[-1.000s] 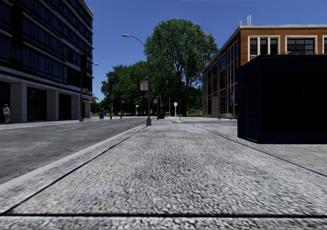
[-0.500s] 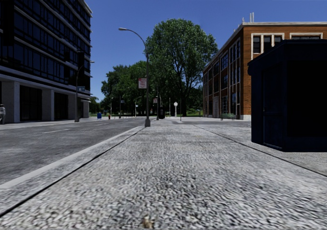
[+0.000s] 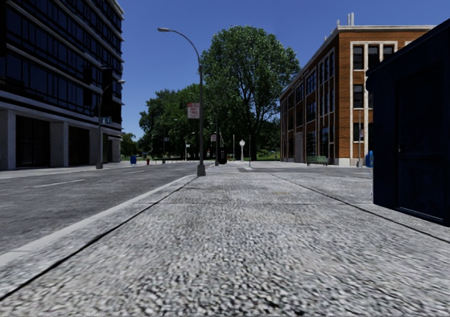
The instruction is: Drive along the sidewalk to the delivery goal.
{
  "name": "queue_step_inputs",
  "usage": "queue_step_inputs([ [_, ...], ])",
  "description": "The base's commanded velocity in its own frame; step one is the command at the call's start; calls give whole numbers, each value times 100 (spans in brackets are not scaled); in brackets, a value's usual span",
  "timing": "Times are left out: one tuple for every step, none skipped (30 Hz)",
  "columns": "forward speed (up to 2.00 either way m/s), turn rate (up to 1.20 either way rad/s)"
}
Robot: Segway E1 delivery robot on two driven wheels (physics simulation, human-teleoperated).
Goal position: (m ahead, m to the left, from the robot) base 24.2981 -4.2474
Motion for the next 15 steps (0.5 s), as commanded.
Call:
queue_step_inputs([
  [200, 0],
  [200, 0],
  [200, 0],
  [200, 0],
  [200, 0],
  [200, 0],
  [200, 0],
  [200, 0],
  [200, 0],
  [200, 0],
  [200, 0],
  [200, 0],
  [200, 0],
  [200, 0],
  [200, 0],
])
